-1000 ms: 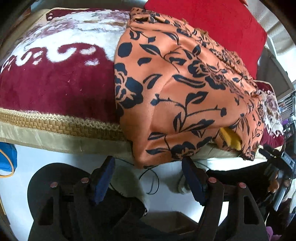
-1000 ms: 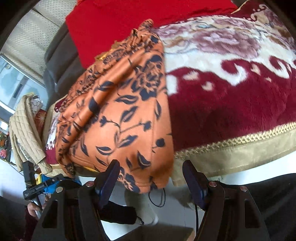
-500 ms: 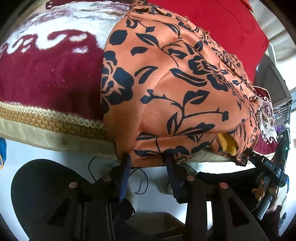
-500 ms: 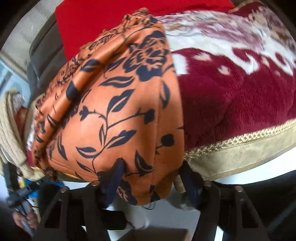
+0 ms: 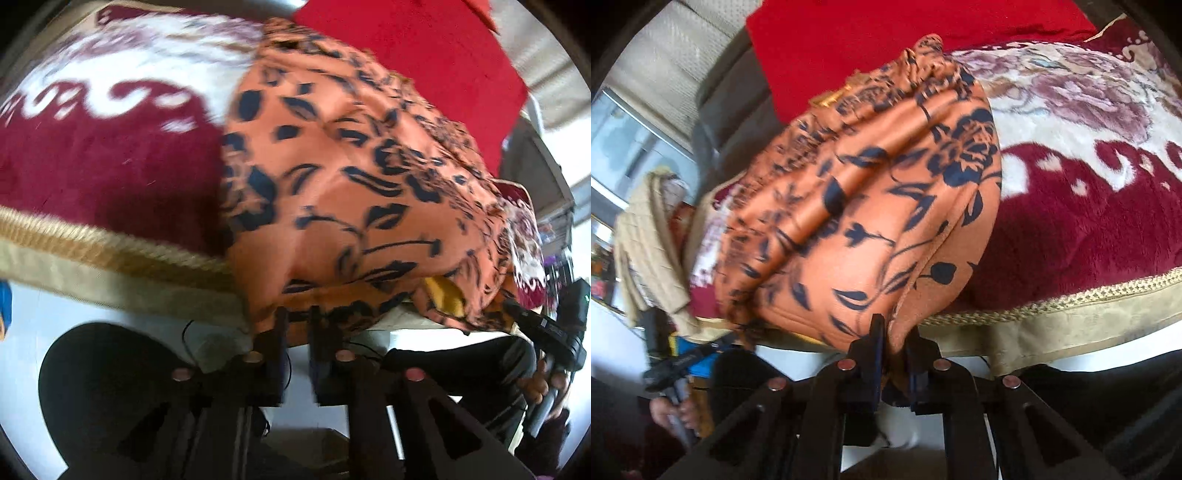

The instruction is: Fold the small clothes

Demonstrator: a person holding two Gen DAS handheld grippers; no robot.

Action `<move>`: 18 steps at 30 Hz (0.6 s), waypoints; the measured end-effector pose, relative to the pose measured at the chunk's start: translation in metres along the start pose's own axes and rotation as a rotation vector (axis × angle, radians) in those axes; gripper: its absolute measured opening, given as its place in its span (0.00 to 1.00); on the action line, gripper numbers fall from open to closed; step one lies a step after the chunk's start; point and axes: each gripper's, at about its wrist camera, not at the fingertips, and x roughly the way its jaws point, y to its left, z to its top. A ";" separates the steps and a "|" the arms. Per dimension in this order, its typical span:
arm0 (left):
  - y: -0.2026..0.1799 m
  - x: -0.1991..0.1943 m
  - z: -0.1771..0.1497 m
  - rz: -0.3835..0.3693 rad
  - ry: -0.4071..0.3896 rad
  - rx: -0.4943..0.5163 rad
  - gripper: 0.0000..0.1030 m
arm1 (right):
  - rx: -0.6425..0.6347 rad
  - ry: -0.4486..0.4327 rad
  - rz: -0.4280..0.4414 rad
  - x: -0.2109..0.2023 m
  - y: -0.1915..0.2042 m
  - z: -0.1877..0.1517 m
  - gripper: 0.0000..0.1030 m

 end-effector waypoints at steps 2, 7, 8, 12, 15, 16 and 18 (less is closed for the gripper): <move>0.011 0.001 0.000 0.021 0.001 -0.056 0.70 | -0.009 -0.019 0.040 -0.011 0.006 0.002 0.11; 0.018 0.010 -0.003 -0.032 0.012 -0.124 0.76 | -0.018 -0.074 0.113 -0.041 0.009 0.006 0.11; 0.015 0.014 -0.003 -0.030 0.012 -0.116 0.76 | -0.021 -0.082 0.117 -0.046 0.008 0.007 0.11; 0.006 0.022 -0.001 -0.047 -0.032 -0.104 0.47 | -0.037 -0.115 0.117 -0.059 0.006 0.010 0.11; 0.000 0.026 0.001 -0.040 -0.024 -0.099 0.10 | -0.031 -0.104 0.113 -0.056 0.003 0.008 0.11; -0.004 0.026 0.003 -0.037 -0.030 -0.090 0.07 | -0.025 -0.097 0.116 -0.053 0.001 0.007 0.11; -0.006 0.021 0.002 -0.045 -0.042 -0.080 0.05 | -0.015 -0.092 0.124 -0.050 -0.001 0.007 0.11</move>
